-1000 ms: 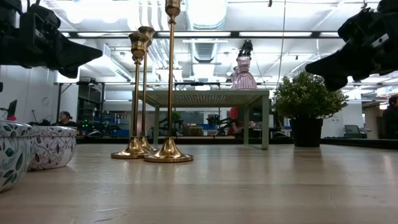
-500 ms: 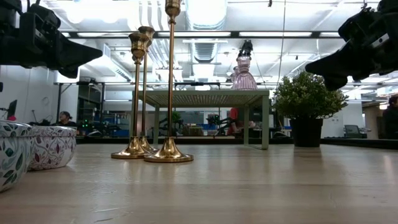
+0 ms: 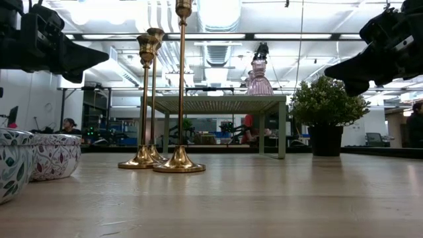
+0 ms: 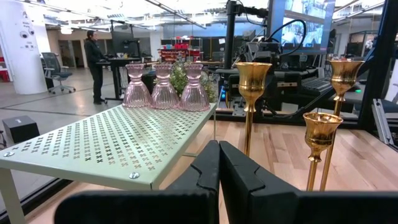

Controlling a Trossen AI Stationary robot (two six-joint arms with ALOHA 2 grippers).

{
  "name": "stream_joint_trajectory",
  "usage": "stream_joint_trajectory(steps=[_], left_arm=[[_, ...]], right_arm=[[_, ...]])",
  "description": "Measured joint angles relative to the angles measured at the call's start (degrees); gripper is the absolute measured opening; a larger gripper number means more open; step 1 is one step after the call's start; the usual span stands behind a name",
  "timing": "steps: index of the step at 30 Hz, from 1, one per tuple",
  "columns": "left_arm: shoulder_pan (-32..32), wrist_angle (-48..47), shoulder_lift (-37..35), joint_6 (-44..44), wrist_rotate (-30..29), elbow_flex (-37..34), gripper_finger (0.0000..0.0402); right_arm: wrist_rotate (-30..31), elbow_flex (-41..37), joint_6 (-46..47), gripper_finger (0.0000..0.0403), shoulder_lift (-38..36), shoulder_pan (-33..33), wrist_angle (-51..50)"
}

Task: Pick & Place candle stick holders
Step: Put the top left gold candle holder on the shelf

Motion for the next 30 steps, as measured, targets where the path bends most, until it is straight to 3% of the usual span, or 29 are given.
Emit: stream_joint_trajectory(steps=[8,13,17,22,30], left_arm=[[0.0,0.0,0.0,0.1,0.0,0.0,0.001],[0.0,2.7,0.0,7.4,-1.3,0.0,0.001],[0.0,3.0,0.0,7.3,-1.2,0.0,0.001],[0.0,7.4,0.1,-6.7,0.4,0.0,0.001],[0.0,12.6,0.3,-16.6,-0.3,0.0,0.001]], right_arm=[[0.0,0.0,0.0,0.0009,0.0,0.0,0.0],[0.0,0.0,0.0,0.0009,0.0,0.0,0.0],[0.0,0.0,0.0,0.0009,0.0,0.0,0.0],[0.0,0.0,0.0,0.0009,0.0,0.0,0.0],[0.0,0.0,0.0,0.0008,0.1,0.0,-0.1]])
